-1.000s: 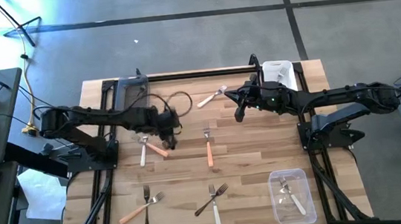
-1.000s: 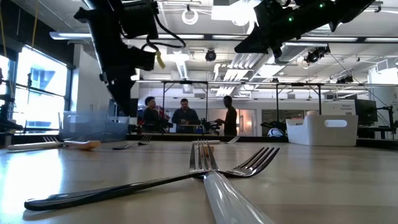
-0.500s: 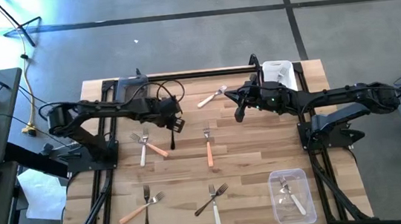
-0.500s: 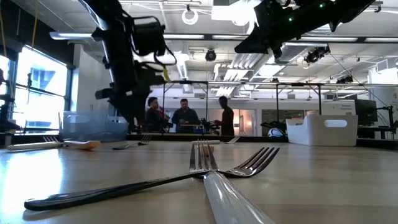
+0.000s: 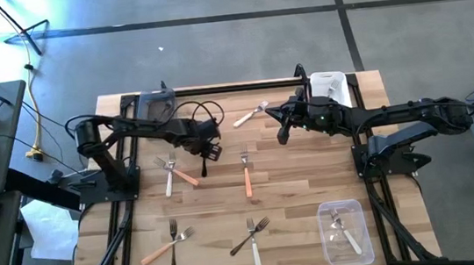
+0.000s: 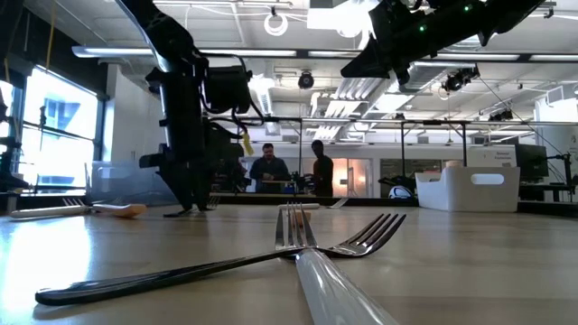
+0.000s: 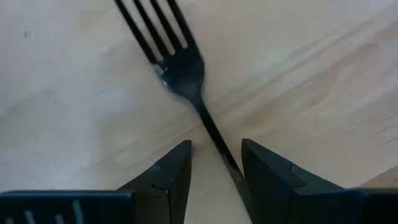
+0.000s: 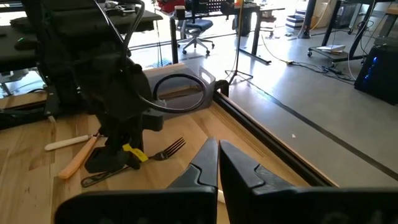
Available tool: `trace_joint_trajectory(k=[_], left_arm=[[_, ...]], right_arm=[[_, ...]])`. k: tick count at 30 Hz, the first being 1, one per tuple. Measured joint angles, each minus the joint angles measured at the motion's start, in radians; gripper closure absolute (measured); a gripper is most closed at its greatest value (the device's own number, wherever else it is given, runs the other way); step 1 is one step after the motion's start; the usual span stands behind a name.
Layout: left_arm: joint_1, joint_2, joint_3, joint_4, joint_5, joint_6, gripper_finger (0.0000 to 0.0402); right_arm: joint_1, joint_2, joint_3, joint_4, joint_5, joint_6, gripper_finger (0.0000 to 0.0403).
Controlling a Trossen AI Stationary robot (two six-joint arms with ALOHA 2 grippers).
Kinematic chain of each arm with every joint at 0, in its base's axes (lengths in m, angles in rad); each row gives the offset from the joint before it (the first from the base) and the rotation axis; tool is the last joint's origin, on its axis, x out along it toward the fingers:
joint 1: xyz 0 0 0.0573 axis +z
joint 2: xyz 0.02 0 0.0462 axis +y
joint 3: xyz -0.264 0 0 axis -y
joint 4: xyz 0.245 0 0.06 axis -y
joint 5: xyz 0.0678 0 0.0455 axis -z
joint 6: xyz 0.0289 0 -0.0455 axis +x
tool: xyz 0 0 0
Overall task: Sort silverware by color (type)
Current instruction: Put the top black fork into the black bin
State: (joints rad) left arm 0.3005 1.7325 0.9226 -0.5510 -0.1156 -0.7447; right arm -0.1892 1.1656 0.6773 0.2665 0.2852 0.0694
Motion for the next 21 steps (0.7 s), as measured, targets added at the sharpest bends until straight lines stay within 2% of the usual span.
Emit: trace_joint_trajectory(k=[8,13,18,21], left_arm=[[0.048,0.002,0.0,0.046,-0.01,0.171,0.028],[0.063,0.003,0.0,0.057,-0.021,0.263,0.0323],[0.07,0.004,0.004,0.052,-0.024,0.394,0.0386],[0.082,0.006,0.036,0.012,-0.01,0.428,0.0394]], right_arm=[[0.0,0.0,0.0,0.0,0.0,0.0,0.0403],[0.0,0.0,0.0,0.0,0.0,0.0,0.0403],[0.0,0.0,0.0,0.0,0.0,0.0,0.0403],[0.0,0.0,0.0,0.0,0.0,0.0,0.0403]])
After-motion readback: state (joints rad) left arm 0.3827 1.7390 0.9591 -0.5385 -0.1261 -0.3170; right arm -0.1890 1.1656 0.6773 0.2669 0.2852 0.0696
